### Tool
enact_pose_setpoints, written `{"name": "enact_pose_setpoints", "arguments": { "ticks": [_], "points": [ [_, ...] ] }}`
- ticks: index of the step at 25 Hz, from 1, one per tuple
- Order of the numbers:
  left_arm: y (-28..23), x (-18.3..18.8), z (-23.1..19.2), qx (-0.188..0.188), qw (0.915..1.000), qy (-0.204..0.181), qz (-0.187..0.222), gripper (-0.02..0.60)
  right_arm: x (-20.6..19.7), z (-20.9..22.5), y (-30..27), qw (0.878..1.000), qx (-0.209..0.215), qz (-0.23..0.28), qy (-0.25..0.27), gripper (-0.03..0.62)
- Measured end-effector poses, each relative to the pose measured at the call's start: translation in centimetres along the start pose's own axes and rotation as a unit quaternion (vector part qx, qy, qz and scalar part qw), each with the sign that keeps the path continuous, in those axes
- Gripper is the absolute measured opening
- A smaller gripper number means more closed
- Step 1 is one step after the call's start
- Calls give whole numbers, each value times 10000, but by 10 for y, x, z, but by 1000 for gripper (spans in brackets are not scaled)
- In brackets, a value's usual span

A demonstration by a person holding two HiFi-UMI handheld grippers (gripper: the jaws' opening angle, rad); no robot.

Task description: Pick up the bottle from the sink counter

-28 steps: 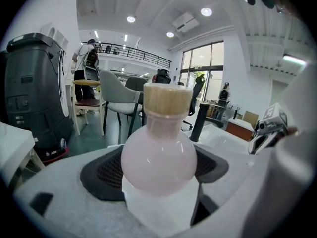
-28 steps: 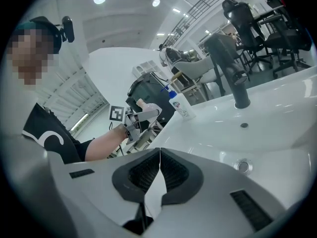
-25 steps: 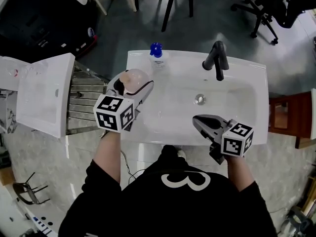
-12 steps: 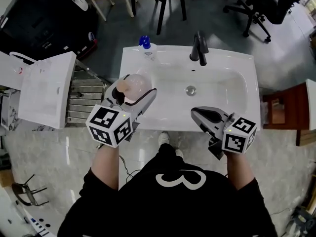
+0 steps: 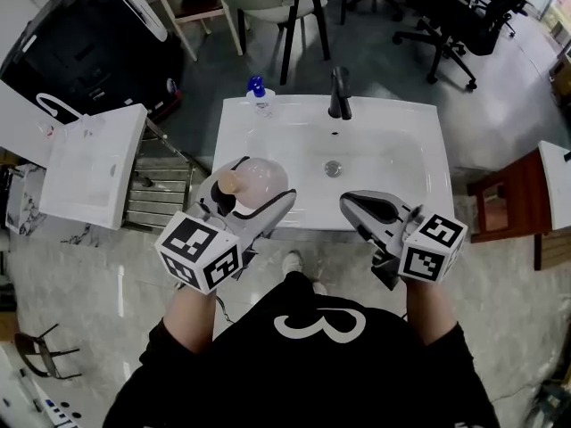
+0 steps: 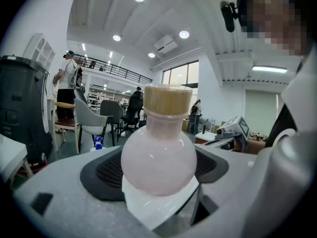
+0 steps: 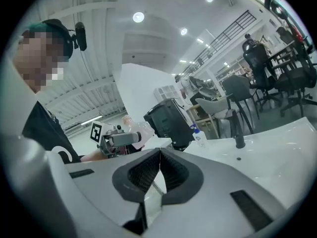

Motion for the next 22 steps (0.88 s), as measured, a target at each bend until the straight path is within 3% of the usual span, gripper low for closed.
{"name": "enact_pose_setpoints", "arguments": {
  "ticks": [7, 22],
  "points": [
    [11, 11, 51, -305, 9992, -236, 42, 396, 25, -25, 27, 9989, 79, 310, 330, 12],
    [12, 23, 99, -573, 9971, -476, 125, 396, 48, -57, 58, 9943, 238, 539, 888, 12]
  ]
}}
Point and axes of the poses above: the fingertips, and each gripper's own axes: y backward along the fingers, z to its right, x out of its top, the point moved 4 cm from there along y, backward along the fingers, and after that the axes turned 7 degrees about z, right-handed, at the moved point
